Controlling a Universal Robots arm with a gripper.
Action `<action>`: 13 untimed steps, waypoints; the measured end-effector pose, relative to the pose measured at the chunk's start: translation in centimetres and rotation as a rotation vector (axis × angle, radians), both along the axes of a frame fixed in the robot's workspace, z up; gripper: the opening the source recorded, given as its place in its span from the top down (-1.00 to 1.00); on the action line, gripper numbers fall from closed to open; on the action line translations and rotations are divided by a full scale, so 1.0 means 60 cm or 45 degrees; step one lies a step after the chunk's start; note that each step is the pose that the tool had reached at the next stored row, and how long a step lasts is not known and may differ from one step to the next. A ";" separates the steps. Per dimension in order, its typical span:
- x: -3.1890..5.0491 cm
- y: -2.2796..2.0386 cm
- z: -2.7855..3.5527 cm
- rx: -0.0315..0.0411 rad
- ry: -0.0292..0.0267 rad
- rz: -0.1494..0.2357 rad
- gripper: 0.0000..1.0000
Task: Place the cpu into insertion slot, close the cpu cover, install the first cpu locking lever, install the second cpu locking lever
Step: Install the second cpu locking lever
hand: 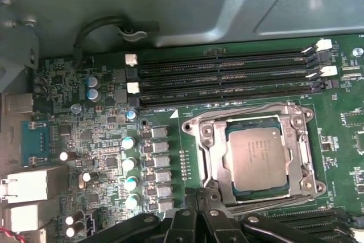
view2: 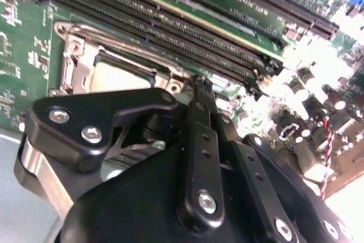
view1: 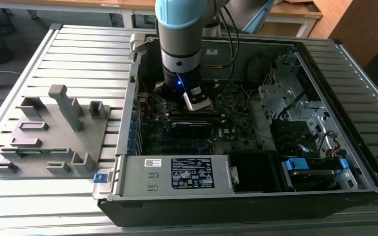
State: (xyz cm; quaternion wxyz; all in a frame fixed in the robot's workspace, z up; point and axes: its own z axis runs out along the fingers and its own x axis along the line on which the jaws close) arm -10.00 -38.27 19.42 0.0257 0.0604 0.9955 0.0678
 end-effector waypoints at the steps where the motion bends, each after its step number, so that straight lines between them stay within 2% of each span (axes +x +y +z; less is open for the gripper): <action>1: -0.001 -0.0003 0.000 0.0019 0.0000 0.000 0.79; 3: -0.002 -0.0002 0.000 0.0056 -0.0001 0.000 0.79; 6: -0.002 -0.0004 0.004 0.0063 0.0001 0.000 0.79; 13: -0.002 -0.0003 0.031 0.0063 0.0001 0.000 0.79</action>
